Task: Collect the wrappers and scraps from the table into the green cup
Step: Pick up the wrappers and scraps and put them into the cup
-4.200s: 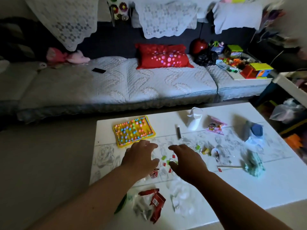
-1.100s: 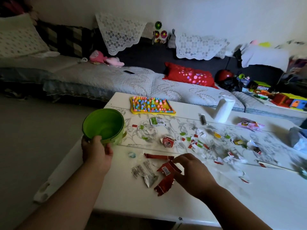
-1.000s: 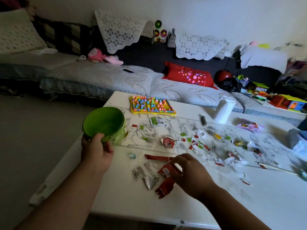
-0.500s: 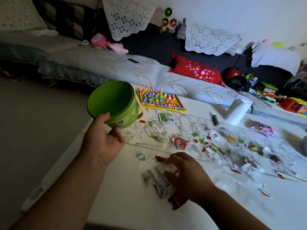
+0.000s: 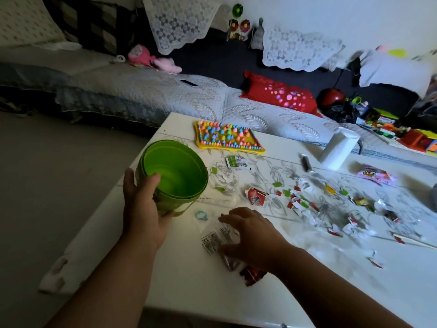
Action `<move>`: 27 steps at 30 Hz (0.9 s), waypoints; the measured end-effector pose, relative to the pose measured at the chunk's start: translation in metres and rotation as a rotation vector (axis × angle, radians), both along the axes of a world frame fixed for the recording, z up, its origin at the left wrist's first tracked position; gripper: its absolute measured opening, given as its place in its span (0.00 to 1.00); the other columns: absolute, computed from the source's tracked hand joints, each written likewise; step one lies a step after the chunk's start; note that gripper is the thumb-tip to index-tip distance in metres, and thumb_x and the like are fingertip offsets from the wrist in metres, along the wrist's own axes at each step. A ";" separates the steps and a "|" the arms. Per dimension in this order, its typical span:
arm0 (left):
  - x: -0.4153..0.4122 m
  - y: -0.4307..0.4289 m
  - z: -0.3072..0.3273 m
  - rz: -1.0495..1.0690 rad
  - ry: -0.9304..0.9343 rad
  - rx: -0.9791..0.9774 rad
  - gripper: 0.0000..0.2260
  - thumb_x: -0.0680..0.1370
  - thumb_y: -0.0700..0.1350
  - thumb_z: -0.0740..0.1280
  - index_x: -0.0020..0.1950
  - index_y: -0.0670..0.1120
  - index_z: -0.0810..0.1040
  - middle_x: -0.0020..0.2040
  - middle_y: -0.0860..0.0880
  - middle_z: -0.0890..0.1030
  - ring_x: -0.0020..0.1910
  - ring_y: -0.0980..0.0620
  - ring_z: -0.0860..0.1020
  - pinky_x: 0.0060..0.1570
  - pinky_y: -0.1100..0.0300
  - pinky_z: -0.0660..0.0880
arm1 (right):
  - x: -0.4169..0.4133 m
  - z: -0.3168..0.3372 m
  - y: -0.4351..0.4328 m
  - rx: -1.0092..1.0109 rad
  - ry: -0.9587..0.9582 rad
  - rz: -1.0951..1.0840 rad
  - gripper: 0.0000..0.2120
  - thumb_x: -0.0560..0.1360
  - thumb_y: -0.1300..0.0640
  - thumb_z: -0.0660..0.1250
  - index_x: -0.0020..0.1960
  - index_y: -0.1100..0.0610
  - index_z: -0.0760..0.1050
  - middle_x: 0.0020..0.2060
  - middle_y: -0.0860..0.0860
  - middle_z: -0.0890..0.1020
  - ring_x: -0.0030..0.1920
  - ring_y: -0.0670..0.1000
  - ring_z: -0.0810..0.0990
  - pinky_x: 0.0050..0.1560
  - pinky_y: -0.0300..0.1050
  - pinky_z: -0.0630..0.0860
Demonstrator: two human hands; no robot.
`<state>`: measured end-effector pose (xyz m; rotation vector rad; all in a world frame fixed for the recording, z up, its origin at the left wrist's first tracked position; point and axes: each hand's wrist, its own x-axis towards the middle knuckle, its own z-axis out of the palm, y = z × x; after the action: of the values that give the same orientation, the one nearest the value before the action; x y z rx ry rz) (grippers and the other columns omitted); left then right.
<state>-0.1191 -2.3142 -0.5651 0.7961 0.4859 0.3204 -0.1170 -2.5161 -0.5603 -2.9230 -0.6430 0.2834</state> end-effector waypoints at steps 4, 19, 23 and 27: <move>-0.008 -0.004 -0.004 0.045 -0.033 0.082 0.27 0.80 0.41 0.65 0.76 0.60 0.66 0.73 0.51 0.71 0.61 0.47 0.75 0.62 0.37 0.74 | 0.011 0.001 0.008 -0.079 0.088 0.038 0.41 0.67 0.40 0.72 0.74 0.40 0.55 0.74 0.49 0.62 0.72 0.54 0.63 0.68 0.57 0.67; 0.028 0.006 -0.001 -0.074 -0.080 0.004 0.29 0.71 0.45 0.68 0.70 0.62 0.71 0.71 0.50 0.74 0.68 0.44 0.73 0.56 0.44 0.74 | 0.017 0.000 -0.003 0.296 -0.244 -0.250 0.08 0.77 0.53 0.63 0.49 0.51 0.81 0.45 0.45 0.81 0.46 0.46 0.79 0.44 0.36 0.73; 0.025 0.008 -0.001 -0.054 -0.076 -0.009 0.21 0.78 0.41 0.65 0.66 0.63 0.73 0.69 0.51 0.75 0.67 0.44 0.74 0.56 0.44 0.73 | 0.018 0.040 -0.002 0.741 -0.280 -0.413 0.07 0.75 0.54 0.68 0.38 0.49 0.78 0.34 0.42 0.82 0.34 0.37 0.77 0.35 0.30 0.70; 0.019 0.003 0.002 -0.067 -0.069 0.025 0.25 0.78 0.39 0.65 0.70 0.62 0.71 0.69 0.52 0.75 0.65 0.46 0.75 0.58 0.44 0.74 | 0.022 0.079 0.034 0.796 -0.458 -0.279 0.08 0.73 0.54 0.69 0.35 0.48 0.76 0.31 0.41 0.80 0.32 0.39 0.76 0.35 0.29 0.69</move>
<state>-0.1003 -2.3116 -0.5635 0.8209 0.3906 0.2909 -0.0954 -2.4818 -0.4811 -2.2392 -0.2786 -0.5606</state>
